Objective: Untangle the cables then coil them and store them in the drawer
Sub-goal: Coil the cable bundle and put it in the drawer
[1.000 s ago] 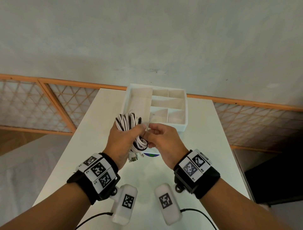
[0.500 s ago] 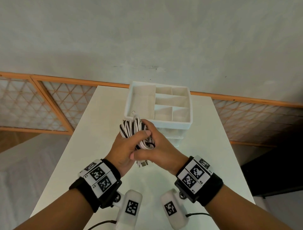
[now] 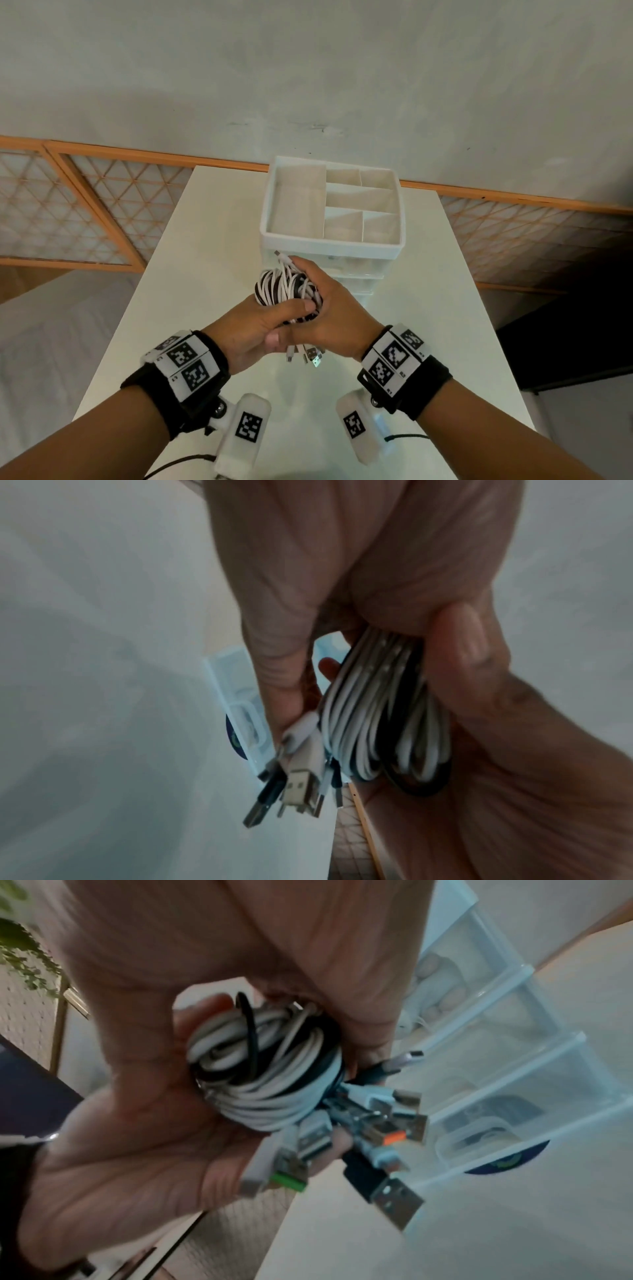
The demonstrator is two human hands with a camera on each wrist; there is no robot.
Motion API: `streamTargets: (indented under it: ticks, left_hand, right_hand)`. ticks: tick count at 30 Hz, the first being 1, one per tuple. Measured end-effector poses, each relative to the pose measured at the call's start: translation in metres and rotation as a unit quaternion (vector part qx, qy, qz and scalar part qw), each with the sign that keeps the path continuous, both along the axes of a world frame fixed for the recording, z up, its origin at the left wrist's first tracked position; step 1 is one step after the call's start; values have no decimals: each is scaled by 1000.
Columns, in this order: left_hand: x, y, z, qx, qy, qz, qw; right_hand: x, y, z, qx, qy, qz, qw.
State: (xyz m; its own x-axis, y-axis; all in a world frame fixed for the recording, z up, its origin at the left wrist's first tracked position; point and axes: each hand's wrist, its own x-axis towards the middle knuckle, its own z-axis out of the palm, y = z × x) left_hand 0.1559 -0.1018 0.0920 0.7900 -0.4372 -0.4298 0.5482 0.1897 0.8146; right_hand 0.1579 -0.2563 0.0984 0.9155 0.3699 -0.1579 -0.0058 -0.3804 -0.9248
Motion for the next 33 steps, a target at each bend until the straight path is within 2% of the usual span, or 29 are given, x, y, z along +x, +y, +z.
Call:
streamTargets:
  ticks: [5, 9, 11, 16, 20, 23, 25, 26, 29, 31, 33]
  left_hand:
    - [10, -9, 1, -41, 13, 3, 999]
    - [21, -9, 3, 39, -19, -8, 999]
    - [28, -6, 3, 44, -21, 0, 999]
    - [31, -6, -3, 16, -29, -27, 999]
    - [30, -15, -13, -6, -13, -37, 999]
    - [32, -20, -22, 39, -23, -77, 996]
    - [36, -15, -31, 61, 2, -99, 993]
    - [39, -12, -36, 46, 31, -101, 993]
    - [50, -15, -54, -8, 139, -32, 990]
    - [56, -27, -61, 16, 179, 49, 983]
    - [61, -44, -59, 6, 200, 89, 976]
  right_hand:
    - [12, -2, -2, -45, -51, -40, 997]
    - [16, -9, -6, -77, -78, -68, 992]
    - [16, -13, -3, -115, -94, -54, 987]
    - [20, -23, -4, -83, -46, -23, 995]
    - [20, -24, -17, -153, -71, -36, 985]
    - [20, -28, -24, -227, -94, -50, 968]
    - [22, -37, -24, -256, -110, -75, 957]
    - [23, -42, -22, -256, -105, -90, 957]
    - [26, -55, -14, -257, -88, -99, 957]
    - [25, -58, -8, -250, -94, -93, 959]
    - [24, -60, -5, -231, -103, -103, 962]
